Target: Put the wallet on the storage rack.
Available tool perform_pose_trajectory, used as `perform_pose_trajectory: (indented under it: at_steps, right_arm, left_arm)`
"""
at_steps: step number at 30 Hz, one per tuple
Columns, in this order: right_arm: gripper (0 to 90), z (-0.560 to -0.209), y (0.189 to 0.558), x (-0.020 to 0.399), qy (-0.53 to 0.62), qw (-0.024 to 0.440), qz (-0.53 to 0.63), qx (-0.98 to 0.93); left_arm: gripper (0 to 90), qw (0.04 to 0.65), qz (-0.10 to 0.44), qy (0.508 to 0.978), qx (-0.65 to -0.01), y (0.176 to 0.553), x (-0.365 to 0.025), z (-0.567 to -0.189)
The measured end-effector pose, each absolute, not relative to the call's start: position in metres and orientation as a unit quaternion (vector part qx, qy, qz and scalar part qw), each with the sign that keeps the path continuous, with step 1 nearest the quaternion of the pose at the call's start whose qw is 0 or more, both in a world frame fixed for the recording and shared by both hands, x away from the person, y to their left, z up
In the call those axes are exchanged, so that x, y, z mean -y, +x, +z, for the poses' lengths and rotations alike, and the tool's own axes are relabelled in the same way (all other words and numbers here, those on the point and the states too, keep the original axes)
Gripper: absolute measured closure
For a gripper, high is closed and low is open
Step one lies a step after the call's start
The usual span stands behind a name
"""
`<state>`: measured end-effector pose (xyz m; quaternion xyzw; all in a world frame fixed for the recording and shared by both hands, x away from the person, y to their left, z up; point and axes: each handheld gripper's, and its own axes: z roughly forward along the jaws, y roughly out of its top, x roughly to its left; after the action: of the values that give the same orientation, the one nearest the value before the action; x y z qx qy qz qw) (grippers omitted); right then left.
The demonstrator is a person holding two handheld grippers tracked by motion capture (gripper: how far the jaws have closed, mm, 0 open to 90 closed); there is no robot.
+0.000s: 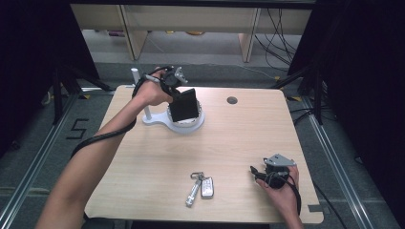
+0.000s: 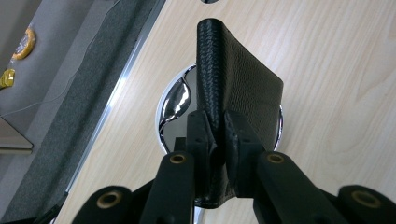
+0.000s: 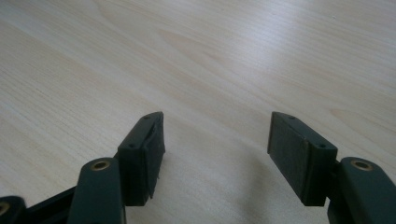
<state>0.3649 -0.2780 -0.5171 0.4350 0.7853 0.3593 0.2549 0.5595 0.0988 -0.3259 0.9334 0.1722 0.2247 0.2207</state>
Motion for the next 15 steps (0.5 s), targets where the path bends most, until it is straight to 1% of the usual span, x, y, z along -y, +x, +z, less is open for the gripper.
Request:
perform_pose_trajectory:
  at_steps: [11, 15]
  right_arm:
    - [37.6, -0.5161, 0.3641, 0.2782, 0.435, 0.256, 0.354, -0.787]
    - [37.6, -0.5161, 0.3641, 0.2782, 0.435, 0.256, 0.354, -0.787]
  left_arm:
    - [80.3, 0.218, 0.229, 0.933, -0.171, 0.5672, -0.0941, -0.3281]
    - [80.4, 0.215, 0.241, 0.932, -0.163, 0.5677, -0.091, -0.3252]
